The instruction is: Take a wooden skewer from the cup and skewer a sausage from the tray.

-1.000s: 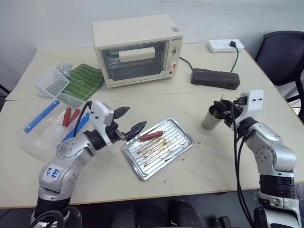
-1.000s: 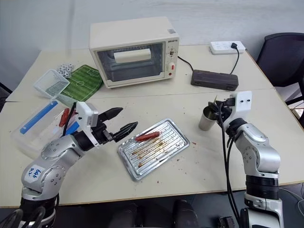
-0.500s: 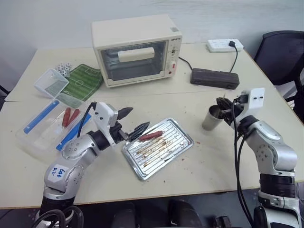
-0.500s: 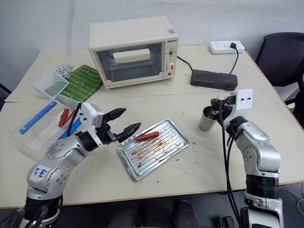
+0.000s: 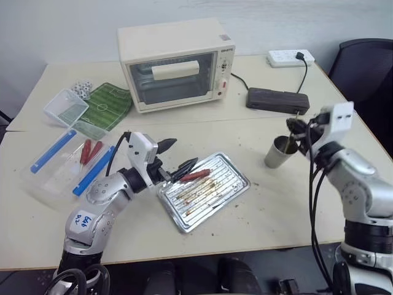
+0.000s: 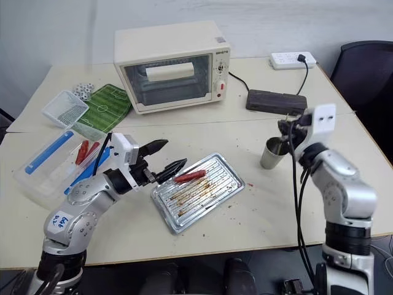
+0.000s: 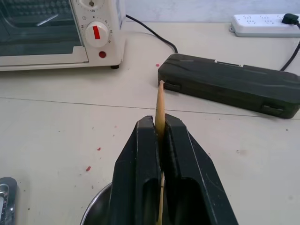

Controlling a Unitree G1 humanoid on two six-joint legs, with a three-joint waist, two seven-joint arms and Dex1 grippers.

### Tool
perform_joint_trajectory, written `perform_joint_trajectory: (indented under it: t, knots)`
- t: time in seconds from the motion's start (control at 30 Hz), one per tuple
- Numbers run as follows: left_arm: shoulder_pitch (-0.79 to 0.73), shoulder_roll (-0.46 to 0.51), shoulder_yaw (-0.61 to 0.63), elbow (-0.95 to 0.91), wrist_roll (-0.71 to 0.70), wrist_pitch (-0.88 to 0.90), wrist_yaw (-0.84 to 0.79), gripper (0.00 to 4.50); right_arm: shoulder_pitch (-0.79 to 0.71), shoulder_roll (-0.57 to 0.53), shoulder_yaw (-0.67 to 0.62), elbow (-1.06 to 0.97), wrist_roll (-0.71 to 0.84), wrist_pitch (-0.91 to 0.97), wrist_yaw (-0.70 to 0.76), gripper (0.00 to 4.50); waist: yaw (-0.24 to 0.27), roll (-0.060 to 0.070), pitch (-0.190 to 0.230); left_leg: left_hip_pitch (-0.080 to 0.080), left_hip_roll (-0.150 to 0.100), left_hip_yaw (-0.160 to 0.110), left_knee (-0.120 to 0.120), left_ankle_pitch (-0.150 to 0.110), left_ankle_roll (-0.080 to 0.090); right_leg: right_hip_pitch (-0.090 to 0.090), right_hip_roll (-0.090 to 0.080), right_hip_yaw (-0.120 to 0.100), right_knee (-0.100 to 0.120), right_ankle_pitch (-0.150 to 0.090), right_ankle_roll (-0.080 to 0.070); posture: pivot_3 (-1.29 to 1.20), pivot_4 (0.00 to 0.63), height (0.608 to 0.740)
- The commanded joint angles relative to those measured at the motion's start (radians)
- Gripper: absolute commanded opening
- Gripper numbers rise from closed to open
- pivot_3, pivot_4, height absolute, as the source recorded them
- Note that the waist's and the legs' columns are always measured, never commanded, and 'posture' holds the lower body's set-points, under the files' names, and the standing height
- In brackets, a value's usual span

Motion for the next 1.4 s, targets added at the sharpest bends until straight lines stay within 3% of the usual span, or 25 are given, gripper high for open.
perform_joint_trajectory:
  t: [0.03, 0.23, 0.37, 0.63, 0.8, 1.13, 1.23, 1.33, 1.4]
  knots:
    - [-0.002, -0.033, -0.014, -0.017, 0.017, -0.049, 0.011, 4.50, -0.120, -0.024, -0.155, -0.093, 0.191, 0.156, -0.080, 0.03, 0.000, 0.000, 0.000, 0.000, 0.000, 0.000, 0.000, 0.000, 0.000, 0.000, 0.000, 0.000, 0.000, 0.000, 0.000, 0.00, 0.150, 0.740]
    - [0.012, -0.085, -0.018, -0.035, 0.044, -0.071, 0.055, 4.50, -0.297, 0.052, -0.249, -0.084, 0.451, 0.344, -0.266, 0.03, -0.003, 0.000, 0.000, 0.000, 0.001, 0.001, -0.001, 0.000, 0.000, 0.000, 0.001, 0.001, 0.000, 0.000, 0.000, 0.00, 0.150, 0.740]
    - [-0.001, -0.091, 0.007, -0.027, 0.033, -0.095, 0.048, 4.50, -0.333, 0.364, -0.242, -0.065, 0.749, 0.317, -0.611, 0.03, -0.016, 0.000, 0.000, 0.000, 0.002, 0.002, -0.001, 0.000, 0.000, -0.001, 0.001, 0.002, 0.003, 0.000, 0.000, 0.00, 0.150, 0.740]
    - [-0.063, -0.055, 0.032, 0.056, 0.020, -0.123, -0.022, 4.50, -0.303, 0.605, -0.141, 0.012, 0.861, 0.172, -0.796, 0.03, -0.023, 0.000, 0.000, -0.013, -0.002, 0.003, 0.001, 0.002, 0.002, -0.013, 0.000, 0.003, 0.004, 0.002, 0.003, 0.00, 0.150, 0.740]
    - [-0.075, -0.051, 0.027, 0.074, 0.028, -0.135, -0.040, 4.50, -0.288, 0.643, -0.103, 0.084, 0.939, 0.131, -0.836, 0.03, -0.026, 0.000, 0.000, -0.014, -0.001, 0.003, 0.000, 0.002, 0.002, -0.013, 0.001, 0.003, 0.003, 0.002, 0.003, 0.00, 0.150, 0.740]
    - [-0.164, -0.118, -0.007, 0.132, 0.057, -0.160, -0.005, 4.50, -0.273, 0.664, -0.002, 0.116, 0.925, 0.072, -0.816, 0.03, -0.026, 0.000, 0.000, -0.014, -0.001, 0.003, 0.000, 0.002, 0.002, -0.014, 0.001, 0.003, 0.003, 0.002, 0.003, 0.00, 0.150, 0.740]
    - [-0.194, -0.139, -0.017, 0.166, 0.073, -0.180, -0.002, 3.93, -0.274, 0.668, 0.017, 0.117, 0.923, 0.051, -0.811, 0.00, -0.026, 0.000, 0.000, -0.014, -0.001, 0.003, 0.000, 0.002, 0.002, -0.014, 0.001, 0.003, 0.003, 0.002, 0.003, 0.00, 0.150, 0.740]
    - [-0.214, -0.151, -0.026, 0.186, 0.085, -0.183, 0.001, 3.08, -0.274, 0.669, 0.031, 0.118, 0.922, 0.032, -0.807, 0.00, -0.026, 0.000, 0.000, -0.014, -0.001, 0.003, 0.000, 0.002, 0.002, -0.014, 0.001, 0.003, 0.003, 0.002, 0.003, 0.00, 0.150, 0.740]
    - [-0.218, -0.155, -0.029, 0.191, 0.093, -0.180, 0.008, 3.08, -0.273, 0.666, 0.038, 0.118, 0.922, 0.024, -0.805, 0.00, -0.027, 0.000, 0.000, -0.014, -0.001, 0.003, 0.000, 0.002, 0.002, -0.014, 0.001, 0.003, 0.003, 0.002, 0.003, 0.00, 0.150, 0.740]
